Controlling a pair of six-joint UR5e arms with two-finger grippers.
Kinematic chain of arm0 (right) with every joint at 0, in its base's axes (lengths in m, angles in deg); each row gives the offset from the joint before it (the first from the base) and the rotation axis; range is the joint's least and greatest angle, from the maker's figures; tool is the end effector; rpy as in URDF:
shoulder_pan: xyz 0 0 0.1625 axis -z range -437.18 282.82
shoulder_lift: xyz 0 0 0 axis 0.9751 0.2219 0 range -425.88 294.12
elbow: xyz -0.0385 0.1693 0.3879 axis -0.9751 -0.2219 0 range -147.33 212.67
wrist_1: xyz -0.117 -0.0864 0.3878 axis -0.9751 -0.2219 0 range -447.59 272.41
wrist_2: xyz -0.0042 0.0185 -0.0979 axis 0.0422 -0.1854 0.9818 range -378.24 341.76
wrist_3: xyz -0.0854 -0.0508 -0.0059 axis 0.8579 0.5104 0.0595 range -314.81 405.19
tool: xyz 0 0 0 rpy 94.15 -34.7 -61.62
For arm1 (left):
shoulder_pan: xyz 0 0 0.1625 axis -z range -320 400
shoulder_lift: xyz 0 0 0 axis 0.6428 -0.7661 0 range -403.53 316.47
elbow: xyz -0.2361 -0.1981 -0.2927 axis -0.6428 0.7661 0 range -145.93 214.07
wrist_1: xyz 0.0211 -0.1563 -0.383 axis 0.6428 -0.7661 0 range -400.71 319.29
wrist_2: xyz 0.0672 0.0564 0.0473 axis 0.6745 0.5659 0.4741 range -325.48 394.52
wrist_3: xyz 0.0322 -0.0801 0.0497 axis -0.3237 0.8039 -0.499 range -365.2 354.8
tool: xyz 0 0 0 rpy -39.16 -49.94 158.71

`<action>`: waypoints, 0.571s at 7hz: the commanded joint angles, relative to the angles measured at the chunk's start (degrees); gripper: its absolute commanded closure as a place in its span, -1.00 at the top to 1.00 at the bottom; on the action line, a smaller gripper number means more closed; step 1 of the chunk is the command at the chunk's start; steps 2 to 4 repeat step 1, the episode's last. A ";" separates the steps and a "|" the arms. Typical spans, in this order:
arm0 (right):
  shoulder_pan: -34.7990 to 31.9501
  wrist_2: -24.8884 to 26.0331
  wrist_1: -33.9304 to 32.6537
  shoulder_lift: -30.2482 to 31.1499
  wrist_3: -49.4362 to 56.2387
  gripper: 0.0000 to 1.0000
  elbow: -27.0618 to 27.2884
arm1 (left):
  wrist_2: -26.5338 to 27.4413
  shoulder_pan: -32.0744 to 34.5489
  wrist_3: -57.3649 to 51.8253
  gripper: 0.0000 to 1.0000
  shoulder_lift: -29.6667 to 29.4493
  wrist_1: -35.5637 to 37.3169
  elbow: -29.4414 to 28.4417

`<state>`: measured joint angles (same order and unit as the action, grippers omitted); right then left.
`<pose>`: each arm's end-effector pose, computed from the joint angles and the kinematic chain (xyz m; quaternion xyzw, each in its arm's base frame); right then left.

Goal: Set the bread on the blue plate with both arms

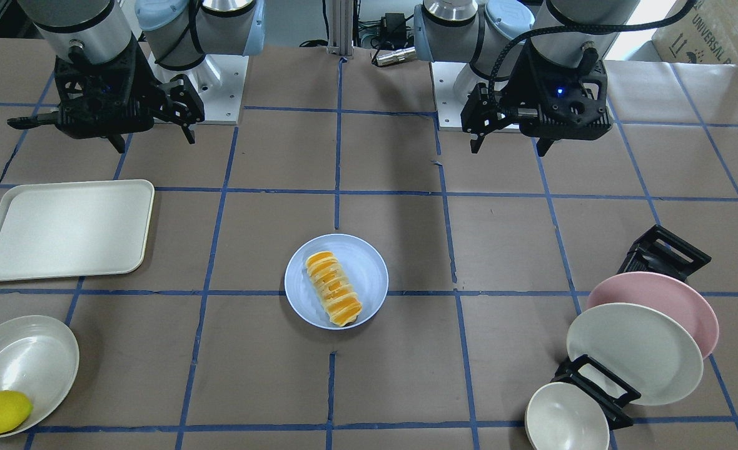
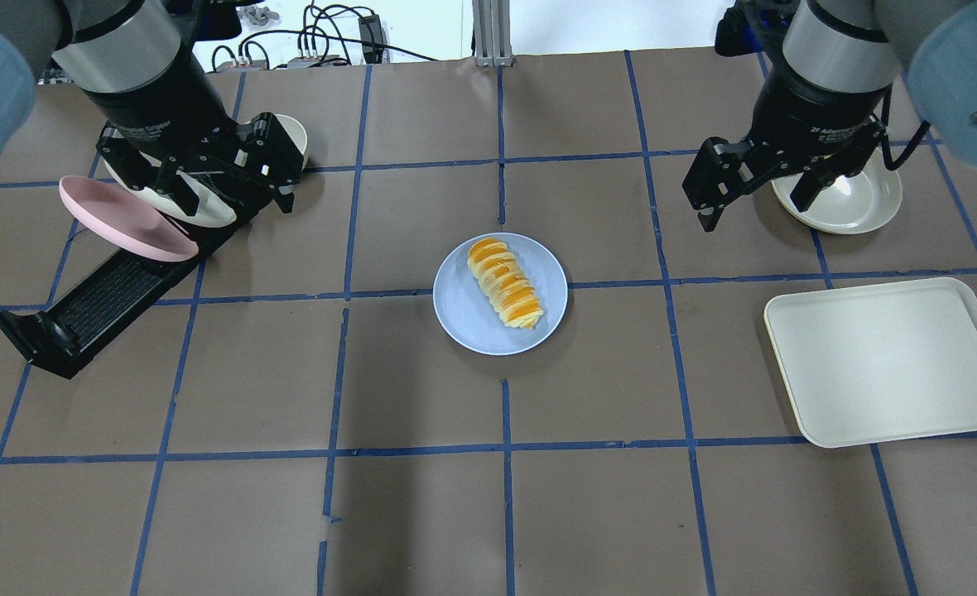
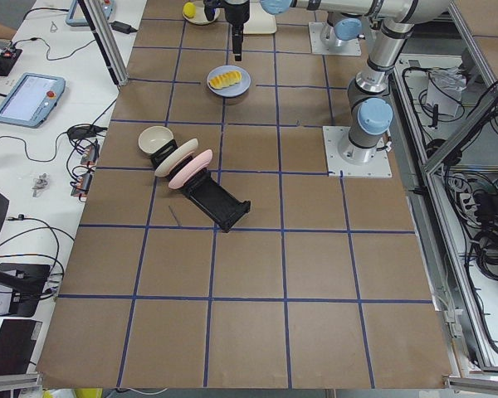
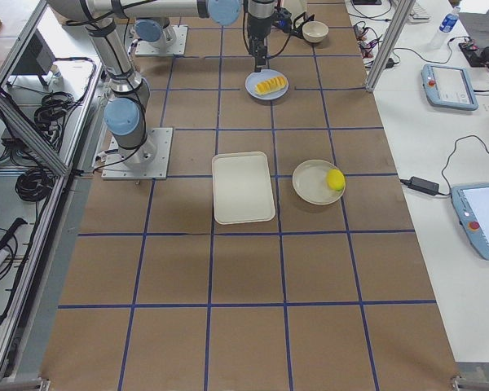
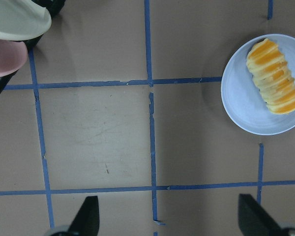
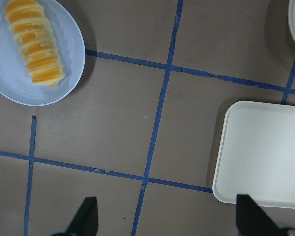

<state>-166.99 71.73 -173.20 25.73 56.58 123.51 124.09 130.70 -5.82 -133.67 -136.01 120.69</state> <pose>0.1317 -0.4738 0.4869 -0.0975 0.9947 0.0314 0.0035 -0.1400 -0.4869 0.5065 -0.0115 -0.9998 -0.0181 0.0038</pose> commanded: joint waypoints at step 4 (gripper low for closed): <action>0.07 0.03 0.09 -0.03 0.04 0.99 0.04 | -0.10 0.00 0.09 0.99 -0.04 -0.06 0.03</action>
